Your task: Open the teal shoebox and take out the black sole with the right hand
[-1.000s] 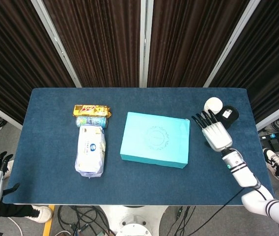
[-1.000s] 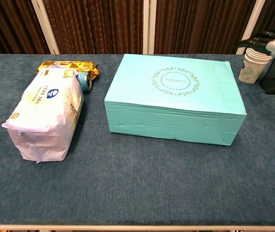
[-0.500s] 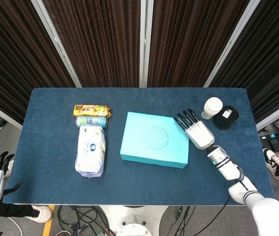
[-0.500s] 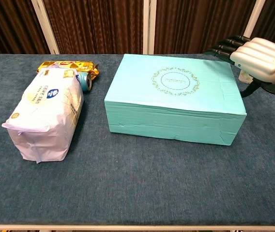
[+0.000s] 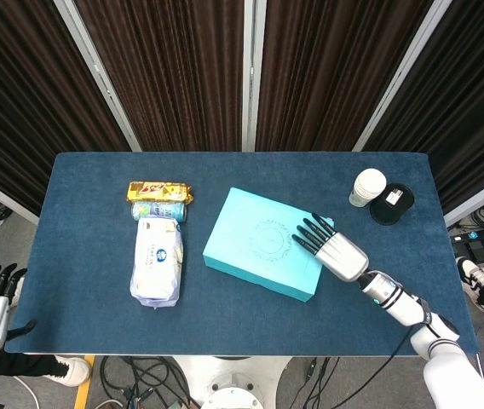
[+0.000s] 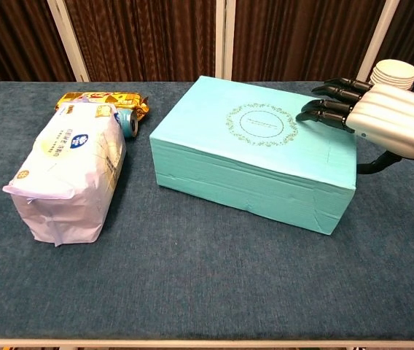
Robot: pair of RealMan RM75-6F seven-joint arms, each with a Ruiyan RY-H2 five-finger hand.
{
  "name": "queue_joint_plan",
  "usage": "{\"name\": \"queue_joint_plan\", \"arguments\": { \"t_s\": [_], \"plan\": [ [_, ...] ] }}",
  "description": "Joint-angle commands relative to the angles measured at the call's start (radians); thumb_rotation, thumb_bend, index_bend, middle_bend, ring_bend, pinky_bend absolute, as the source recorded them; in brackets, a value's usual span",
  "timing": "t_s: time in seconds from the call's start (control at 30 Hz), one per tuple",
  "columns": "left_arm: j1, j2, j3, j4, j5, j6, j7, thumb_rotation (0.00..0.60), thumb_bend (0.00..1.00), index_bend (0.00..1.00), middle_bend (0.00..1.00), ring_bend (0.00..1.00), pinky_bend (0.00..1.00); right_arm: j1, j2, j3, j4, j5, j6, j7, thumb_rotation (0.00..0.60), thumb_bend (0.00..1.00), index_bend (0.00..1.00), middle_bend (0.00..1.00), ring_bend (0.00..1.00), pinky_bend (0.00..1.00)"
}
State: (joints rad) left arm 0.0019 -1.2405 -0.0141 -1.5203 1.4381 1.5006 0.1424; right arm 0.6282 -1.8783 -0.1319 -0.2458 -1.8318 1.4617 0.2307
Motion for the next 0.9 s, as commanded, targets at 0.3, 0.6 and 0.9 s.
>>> {"name": "queue_joint_plan", "arguments": {
  "t_s": [0.3, 0.6, 0.9],
  "plan": [
    [0.000, 0.010, 0.001, -0.018, -0.005, -0.006, 0.009, 0.600, 0.00, 0.16, 0.07, 0.03, 0.02, -0.009, -0.029, -0.027, 0.068, -0.008, 0.083, 0.046, 0.600, 0.22, 0.34, 0.25, 0.14, 0.04],
    [-0.002, 0.014, 0.001, -0.028, -0.010, -0.013, 0.019, 0.600, 0.00, 0.16, 0.07, 0.03, 0.02, -0.026, -0.039, 0.002, 0.065, 0.039, 0.121, 0.145, 0.600, 0.48, 0.49, 0.35, 0.25, 0.17],
    [-0.004, 0.018, 0.002, -0.038, -0.006, -0.014, 0.027, 0.600, 0.00, 0.16, 0.07, 0.03, 0.02, -0.052, -0.054, 0.099, 0.002, 0.158, 0.099, 0.375, 0.600, 0.54, 0.54, 0.39, 0.30, 0.20]
  ]
}}
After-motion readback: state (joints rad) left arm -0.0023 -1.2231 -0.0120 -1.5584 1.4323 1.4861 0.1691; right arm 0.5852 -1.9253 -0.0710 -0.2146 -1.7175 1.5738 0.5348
